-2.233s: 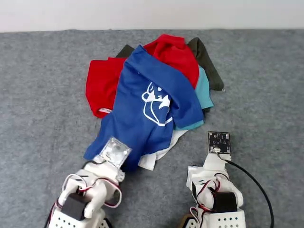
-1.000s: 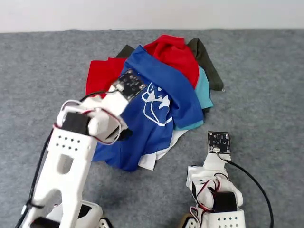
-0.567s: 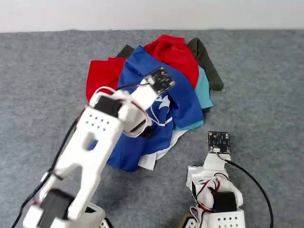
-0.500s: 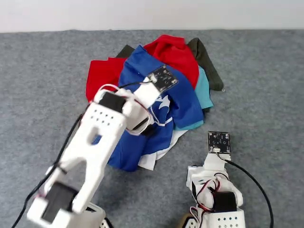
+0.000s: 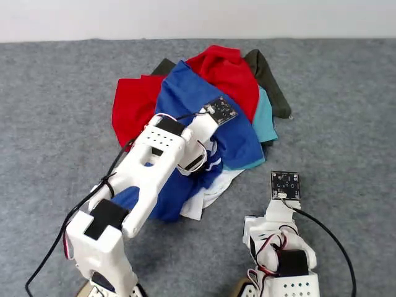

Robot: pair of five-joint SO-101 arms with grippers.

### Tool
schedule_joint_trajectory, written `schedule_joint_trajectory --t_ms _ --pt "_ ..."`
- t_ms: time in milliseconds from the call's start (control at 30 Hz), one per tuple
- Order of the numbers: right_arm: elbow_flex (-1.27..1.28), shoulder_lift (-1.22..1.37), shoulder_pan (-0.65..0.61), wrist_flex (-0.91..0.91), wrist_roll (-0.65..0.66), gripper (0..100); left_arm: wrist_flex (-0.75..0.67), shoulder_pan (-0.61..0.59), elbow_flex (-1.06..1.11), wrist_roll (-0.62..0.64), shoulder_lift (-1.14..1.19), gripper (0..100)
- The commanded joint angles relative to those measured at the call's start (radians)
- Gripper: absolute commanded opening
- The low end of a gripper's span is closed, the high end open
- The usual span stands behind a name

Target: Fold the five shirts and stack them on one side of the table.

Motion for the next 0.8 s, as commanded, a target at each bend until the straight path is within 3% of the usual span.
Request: schedule_joint_trajectory --t_ms 0,367,767 --pt "0.014 -0.01 -0.004 -0.007 0.011 0.9 0.014 -0.034 -0.036 0.014 -0.089 1" --pt "0.014 -0.01 -0.004 -0.007 0.011 0.9 0.087 -0.341 -0.033 0.068 -0.615 1" --pt "0.014 -0.01 -0.004 -0.007 0.011 0.9 -0.064 -0.916 -0.035 0.058 -0.838 1"
